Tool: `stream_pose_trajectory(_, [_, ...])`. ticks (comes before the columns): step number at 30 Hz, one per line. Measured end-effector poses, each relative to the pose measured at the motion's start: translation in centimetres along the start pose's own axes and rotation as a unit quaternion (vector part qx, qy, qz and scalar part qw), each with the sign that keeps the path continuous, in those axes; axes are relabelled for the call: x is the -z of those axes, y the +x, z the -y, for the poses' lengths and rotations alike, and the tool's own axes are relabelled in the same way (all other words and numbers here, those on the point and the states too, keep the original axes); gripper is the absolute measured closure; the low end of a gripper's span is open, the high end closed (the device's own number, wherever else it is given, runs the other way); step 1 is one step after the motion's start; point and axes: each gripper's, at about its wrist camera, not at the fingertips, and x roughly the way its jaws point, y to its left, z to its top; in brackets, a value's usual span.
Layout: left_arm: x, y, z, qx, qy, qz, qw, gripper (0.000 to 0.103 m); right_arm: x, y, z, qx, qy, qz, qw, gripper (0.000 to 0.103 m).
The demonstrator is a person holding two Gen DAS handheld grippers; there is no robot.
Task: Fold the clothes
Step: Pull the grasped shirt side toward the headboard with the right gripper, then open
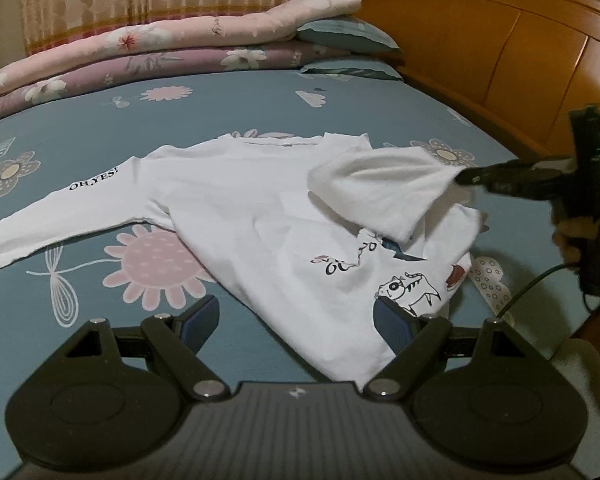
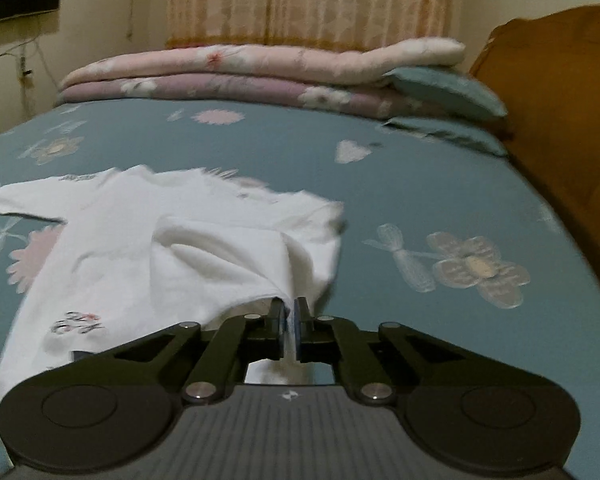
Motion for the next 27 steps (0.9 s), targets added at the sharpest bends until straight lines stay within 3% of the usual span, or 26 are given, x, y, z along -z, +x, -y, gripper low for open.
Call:
stream_pose_trajectory(7, [0.0,0.7,1.2,0.014,0.014,-0.006,0.9998,0.019,1.0,-3.1,5.0,0.1,0.011,-0.001,0.995,0.099])
stream_pose_trajectory(17, [-0.4,1.0,2.6,0.025,0.029,-0.007,0.9992,0.019,2.6,-6.5,10.9,0.223,0.03,0.003,0.974,0.099])
stream_pose_trajectory(23, [-0.5,1.1,2.8,0.025,0.031,-0.01,0.9992,0.019,5.2,-5.4,12.0,0.243,0.036,-0.061,0.967,0.097])
stream_pose_trajectory(24, [-0.6,1.1,2.8,0.025,0.031,-0.01,0.9991,0.019,5.8,-5.2,12.3,0.244,0.042,-0.075,0.966,0.092])
stream_pose_trajectory(27, [-0.6,1.3,3.1,0.026,0.035,-0.013,0.999,0.019,7.3,-5.3,12.8,0.215,0.058,-0.098,0.97,0.088])
